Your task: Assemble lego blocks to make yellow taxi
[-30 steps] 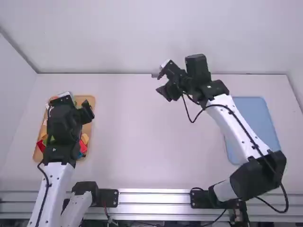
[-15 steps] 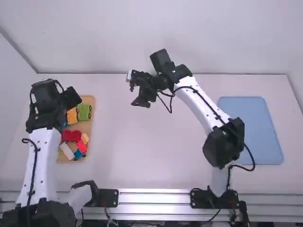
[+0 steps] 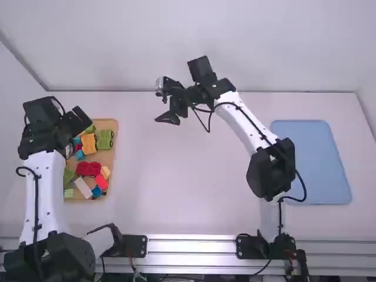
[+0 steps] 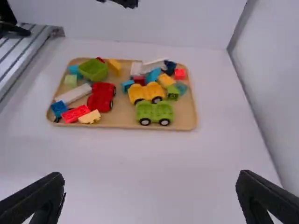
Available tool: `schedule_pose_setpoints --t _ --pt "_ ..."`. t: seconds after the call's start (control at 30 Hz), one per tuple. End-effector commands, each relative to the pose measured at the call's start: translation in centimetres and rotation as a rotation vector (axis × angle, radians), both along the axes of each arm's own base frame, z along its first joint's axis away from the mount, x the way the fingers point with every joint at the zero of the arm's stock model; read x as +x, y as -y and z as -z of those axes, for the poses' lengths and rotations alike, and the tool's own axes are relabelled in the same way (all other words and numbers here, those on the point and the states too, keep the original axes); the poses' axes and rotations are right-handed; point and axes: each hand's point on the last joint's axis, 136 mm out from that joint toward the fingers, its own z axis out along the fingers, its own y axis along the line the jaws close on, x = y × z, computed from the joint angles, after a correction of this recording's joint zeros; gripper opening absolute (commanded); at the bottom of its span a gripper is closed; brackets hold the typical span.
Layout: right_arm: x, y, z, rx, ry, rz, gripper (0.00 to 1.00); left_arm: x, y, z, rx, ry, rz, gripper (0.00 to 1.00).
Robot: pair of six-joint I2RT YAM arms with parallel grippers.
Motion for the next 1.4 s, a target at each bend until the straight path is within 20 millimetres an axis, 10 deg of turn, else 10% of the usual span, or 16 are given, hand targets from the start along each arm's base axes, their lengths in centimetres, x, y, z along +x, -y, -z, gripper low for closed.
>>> schedule_pose_setpoints --t 0.0,0.5,1.07,1.37 --pt "-0.4 -1.2 0.4 -0.044 0.005 0.024 0.98 -0.2 -0.7 -1.9 0.017 0.009 -0.028 0.99" --pt "0.5 -1.4 -1.0 0.046 0.007 0.022 0.98 -4.6 -8.9 0.3 -0.159 -0.060 -0.267 0.99" --pt "-0.6 -2.8 -0.6 0.008 0.030 0.050 0.98 5.6 -5.4 10.8 0.009 -0.541 0.160 0.90" --pt "-1.0 -3.2 -0.6 0.010 0.031 0.037 0.98 6.7 -5.3 17.3 -0.026 -0.651 0.261 0.84"
